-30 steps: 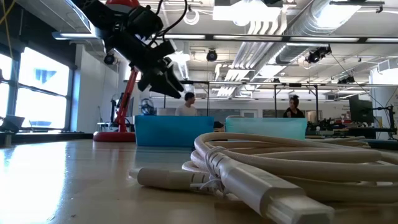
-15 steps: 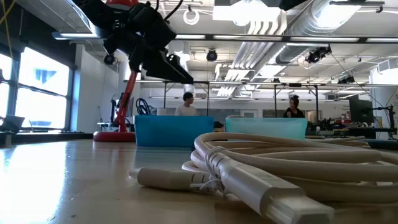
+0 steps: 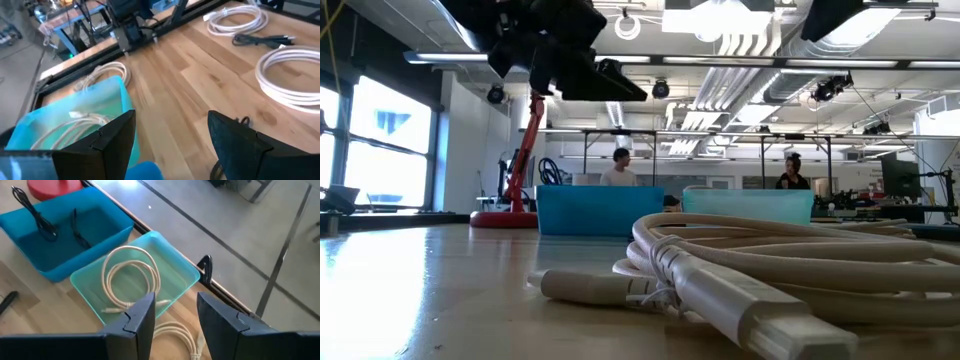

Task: Pick & Place USB Port
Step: Put the light brown hdmi cable into the light green bin

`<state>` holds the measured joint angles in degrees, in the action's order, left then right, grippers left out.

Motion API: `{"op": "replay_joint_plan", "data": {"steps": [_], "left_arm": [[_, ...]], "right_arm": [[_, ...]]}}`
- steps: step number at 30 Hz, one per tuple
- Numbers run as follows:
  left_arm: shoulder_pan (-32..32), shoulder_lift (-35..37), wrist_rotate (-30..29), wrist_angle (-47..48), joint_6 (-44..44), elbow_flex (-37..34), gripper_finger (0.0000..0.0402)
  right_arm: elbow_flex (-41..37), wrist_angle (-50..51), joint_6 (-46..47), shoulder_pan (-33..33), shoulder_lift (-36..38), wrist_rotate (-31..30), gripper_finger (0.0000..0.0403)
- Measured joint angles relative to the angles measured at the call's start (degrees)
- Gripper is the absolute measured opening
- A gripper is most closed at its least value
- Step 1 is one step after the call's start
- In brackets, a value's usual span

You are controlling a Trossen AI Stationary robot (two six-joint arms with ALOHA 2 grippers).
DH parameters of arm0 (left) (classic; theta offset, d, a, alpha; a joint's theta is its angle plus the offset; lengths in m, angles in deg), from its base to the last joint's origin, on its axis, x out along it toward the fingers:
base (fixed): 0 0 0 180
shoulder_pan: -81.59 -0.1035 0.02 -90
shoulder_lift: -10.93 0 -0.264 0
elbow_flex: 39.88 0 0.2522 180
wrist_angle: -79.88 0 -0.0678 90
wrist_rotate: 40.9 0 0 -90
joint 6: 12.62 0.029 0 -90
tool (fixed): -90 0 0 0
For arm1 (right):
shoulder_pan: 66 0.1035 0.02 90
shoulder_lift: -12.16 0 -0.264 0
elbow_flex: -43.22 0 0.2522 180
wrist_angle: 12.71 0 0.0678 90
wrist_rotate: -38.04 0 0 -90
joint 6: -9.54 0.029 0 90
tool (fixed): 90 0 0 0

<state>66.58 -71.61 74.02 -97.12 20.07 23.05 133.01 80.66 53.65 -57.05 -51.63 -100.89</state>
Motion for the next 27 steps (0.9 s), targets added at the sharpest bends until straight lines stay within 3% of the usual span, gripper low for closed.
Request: {"op": "replay_joint_plan", "data": {"steps": [7, 12, 19, 24, 27], "left_arm": [[0.4, 1.1, -0.4, -0.6, 0.2, 0.0, 0.0246], [0.4, 1.4, -0.6, -0.1, 0.2, 0.0, 0.0246], [0.4, 1.4, -0.6, 1.1, 0.0, 0.0, 0.0246], [0.4, 1.4, 1.1, 2.0, -0.4, 0.0, 0.0246], [0.4, 1.4, 2.0, 1.9, -1.4, 0.0, 0.0246]], "right_arm": [[0.0, 5.6, 2.5, -0.8, 0.0, 0.7, 0.0137], [-0.4, 10.2, 8.7, -4.9, 0.2, 4.3, 0.0137], [-9.1, 6.0, 8.0, -11.2, 1.8, 10.8, 0.0137], [-17.2, -1.4, 0.9, -13.9, 2.0, 12.9, 0.0137], [-21.7, -8.7, -5.2, -14.2, 2.0, 18.2, 0.0137]]}}
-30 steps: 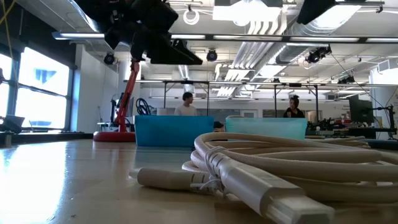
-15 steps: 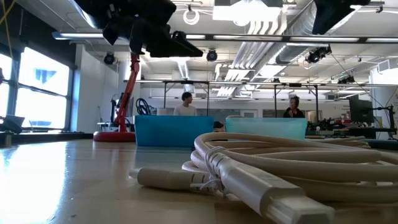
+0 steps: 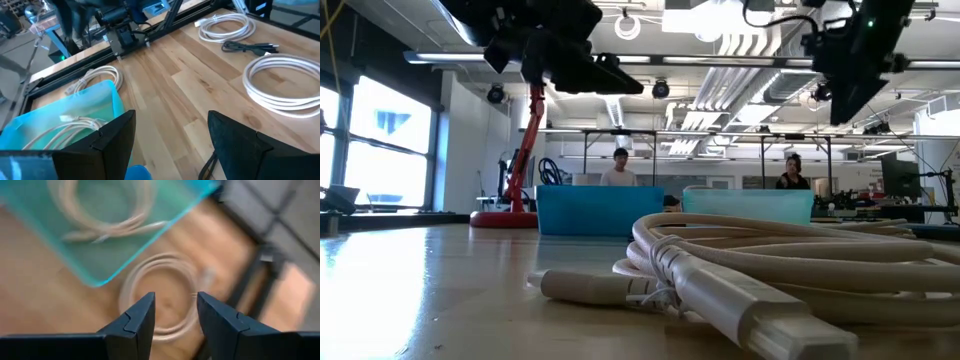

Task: Pick & Place USB Port
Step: Put the light brown hdmi cable into the light green bin

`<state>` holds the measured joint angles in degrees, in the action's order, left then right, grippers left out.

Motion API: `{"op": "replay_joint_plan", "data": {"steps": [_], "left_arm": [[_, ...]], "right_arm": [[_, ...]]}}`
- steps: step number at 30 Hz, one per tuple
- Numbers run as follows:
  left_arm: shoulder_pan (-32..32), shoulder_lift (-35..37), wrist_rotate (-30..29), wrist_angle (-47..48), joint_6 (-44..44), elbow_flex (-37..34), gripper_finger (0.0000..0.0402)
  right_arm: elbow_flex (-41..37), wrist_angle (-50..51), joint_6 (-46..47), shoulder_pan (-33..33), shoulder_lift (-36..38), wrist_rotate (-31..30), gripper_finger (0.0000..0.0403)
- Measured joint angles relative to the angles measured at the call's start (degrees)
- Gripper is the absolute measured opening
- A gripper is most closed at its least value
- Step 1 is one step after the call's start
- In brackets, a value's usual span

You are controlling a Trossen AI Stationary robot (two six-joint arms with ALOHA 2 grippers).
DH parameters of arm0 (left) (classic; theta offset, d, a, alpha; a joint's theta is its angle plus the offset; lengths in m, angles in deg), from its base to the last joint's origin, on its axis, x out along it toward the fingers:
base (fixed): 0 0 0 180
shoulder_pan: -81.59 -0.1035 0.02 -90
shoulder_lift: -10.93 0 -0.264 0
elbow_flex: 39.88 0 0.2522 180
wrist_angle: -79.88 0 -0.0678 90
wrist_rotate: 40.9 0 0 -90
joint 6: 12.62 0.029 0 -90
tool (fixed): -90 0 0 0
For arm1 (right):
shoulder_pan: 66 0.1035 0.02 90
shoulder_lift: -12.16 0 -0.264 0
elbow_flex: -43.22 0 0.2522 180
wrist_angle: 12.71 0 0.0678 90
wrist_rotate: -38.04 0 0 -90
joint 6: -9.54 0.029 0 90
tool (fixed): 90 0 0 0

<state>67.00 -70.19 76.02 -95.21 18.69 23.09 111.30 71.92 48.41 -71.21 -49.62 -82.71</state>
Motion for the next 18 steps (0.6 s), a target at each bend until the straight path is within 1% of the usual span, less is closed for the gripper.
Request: {"op": "replay_joint_plan", "data": {"steps": [3, 4, 6, 10, 15, 18], "left_arm": [[0.0, 0.0, 1.0, 0.0, -0.1, 0.0, 0.0246], [0.0, 0.0, 1.0, 0.0, -0.1, 0.0, 0.0246], [0.0, 0.0, 1.0, 0.0, -0.1, 0.0, 0.0246], [0.0, 0.0, 1.0, 0.0, -0.1, 0.0, 0.0246], [0.0, 0.0, 1.0, 0.0, -0.1, 0.0, 0.0246], [0.0, 0.0, 1.0, 0.0, -0.1, 0.0, 0.0246]], "right_arm": [[-4.2, -5.7, -5.6, 0.0, 0.0, 7.3, 0.0137], [-5.3, -6.9, -6.5, -0.1, 0.0, 8.8, 0.0137], [-7.2, -8.4, -6.8, -0.1, 0.0, 10.1, 0.0137], [-10.0, -8.9, -5.5, -1.3, 0.0, 10.8, 0.0137], [-13.5, -11.0, -6.9, -2.8, 0.0, 16.6, 0.0137], [-15.2, -14.0, -6.8, -3.1, 0.0, 17.1, 0.0138]]}}
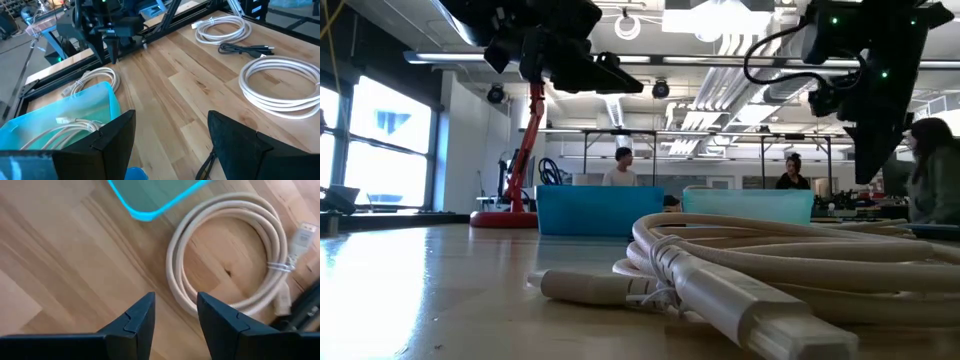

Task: Pick & Place USB Port
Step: Put the light brown hdmi cable into the light green bin

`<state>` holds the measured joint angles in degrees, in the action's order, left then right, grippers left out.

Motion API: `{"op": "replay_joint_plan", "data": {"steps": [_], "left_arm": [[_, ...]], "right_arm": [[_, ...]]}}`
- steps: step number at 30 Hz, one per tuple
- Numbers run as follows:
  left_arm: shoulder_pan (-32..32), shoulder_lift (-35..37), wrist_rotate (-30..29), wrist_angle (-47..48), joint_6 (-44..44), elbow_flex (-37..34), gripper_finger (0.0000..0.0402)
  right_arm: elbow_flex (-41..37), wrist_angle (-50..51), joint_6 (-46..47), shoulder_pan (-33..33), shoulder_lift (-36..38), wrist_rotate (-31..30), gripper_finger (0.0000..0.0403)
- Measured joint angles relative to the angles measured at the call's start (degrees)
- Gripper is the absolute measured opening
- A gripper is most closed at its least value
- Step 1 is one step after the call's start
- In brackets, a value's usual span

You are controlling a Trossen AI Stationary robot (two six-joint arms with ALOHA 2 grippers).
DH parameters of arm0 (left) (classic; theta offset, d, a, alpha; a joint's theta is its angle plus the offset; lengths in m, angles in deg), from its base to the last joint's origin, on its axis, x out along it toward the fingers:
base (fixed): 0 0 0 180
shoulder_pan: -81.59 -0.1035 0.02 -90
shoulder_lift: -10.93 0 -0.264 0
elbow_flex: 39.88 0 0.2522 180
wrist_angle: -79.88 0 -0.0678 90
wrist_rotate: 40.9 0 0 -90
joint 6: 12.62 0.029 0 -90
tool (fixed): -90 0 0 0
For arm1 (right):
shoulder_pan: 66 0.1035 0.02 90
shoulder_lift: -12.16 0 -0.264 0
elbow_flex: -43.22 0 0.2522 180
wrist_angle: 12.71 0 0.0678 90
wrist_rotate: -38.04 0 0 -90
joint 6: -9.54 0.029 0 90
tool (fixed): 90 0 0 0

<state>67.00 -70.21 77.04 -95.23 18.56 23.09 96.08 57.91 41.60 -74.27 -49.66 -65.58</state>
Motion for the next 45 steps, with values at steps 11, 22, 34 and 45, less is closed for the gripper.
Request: {"op": "replay_joint_plan", "data": {"steps": [11, 22, 34, 45], "left_arm": [[0.0, 0.0, 0.0, 0.1, 0.0, 0.0, 0.0246], [0.0, 0.0, -0.1, 2.5, 0.5, 0.0, 0.0246], [0.0, 0.0, -0.1, 3.5, 0.5, 0.0, 0.0246], [0.0, 0.0, -0.1, 3.5, 0.5, 0.0, 0.0246]], "right_arm": [[-1.4, -4.3, 0.0, 0.0, 0.0, 1.4, 0.0214], [-1.4, -0.5, 0.0, 0.0, 0.0, 2.1, 0.0240], [-1.4, -0.6, 0.5, 0.0, 0.0, 3.1, 0.0240], [-1.4, -1.0, 2.2, -2.4, -5.6, 5.1, 0.0240]]}}
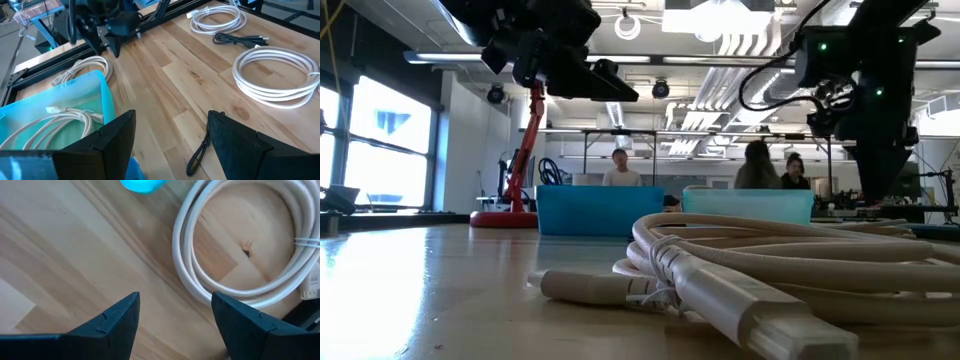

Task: Pick & Place USB Port
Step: Put the light brown hdmi cable into the light green bin

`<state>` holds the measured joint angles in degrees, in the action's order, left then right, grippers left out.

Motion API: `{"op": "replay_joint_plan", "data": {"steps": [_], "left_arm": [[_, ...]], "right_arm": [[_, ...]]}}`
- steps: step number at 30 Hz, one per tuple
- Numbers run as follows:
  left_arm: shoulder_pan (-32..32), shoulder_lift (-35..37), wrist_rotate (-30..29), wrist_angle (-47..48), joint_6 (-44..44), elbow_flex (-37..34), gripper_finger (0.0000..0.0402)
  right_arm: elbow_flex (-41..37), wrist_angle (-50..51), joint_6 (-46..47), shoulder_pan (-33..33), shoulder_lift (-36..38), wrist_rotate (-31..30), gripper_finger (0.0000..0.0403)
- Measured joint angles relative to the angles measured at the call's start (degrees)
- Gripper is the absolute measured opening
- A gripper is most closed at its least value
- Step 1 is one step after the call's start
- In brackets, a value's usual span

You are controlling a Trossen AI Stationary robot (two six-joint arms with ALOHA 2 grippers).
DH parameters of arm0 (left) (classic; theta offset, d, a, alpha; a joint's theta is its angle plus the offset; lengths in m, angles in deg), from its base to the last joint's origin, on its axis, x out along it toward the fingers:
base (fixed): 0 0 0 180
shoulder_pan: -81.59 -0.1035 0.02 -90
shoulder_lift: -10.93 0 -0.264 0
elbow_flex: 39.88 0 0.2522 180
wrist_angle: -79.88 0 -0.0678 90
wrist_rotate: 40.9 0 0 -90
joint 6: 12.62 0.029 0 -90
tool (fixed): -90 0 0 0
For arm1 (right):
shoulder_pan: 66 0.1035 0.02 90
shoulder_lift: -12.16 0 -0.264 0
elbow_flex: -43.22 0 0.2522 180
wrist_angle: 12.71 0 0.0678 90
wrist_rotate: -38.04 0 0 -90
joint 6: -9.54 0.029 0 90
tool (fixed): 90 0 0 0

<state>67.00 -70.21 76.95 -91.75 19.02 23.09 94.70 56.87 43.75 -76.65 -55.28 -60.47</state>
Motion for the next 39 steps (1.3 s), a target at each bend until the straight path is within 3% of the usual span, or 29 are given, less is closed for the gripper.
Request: {"op": "replay_joint_plan", "data": {"steps": [21, 29, 34, 39], "left_arm": [[0.0, 0.0, 0.0, -0.5, 0.0, 0.0, 0.0246], [0.0, 0.0, -0.1, -0.1, 0.0, 0.0, 0.0246], [0.0, 0.0, -1.8, 0.5, -0.5, 0.0, 0.0246], [0.0, 0.0, -1.9, 1.9, -0.4, 0.0, 0.0246]], "right_arm": [[0.0, -3.2, -14.0, -8.9, -10.7, 0.4, 0.0240], [0.4, -5.4, -18.3, -12.2, -17.9, 3.9, 0.0237], [0.5, -5.8, -17.1, -12.2, -20.7, 5.0, 0.0200], [0.3, -5.7, -15.0, -12.2, -20.2, 6.0, 0.0107]]}}
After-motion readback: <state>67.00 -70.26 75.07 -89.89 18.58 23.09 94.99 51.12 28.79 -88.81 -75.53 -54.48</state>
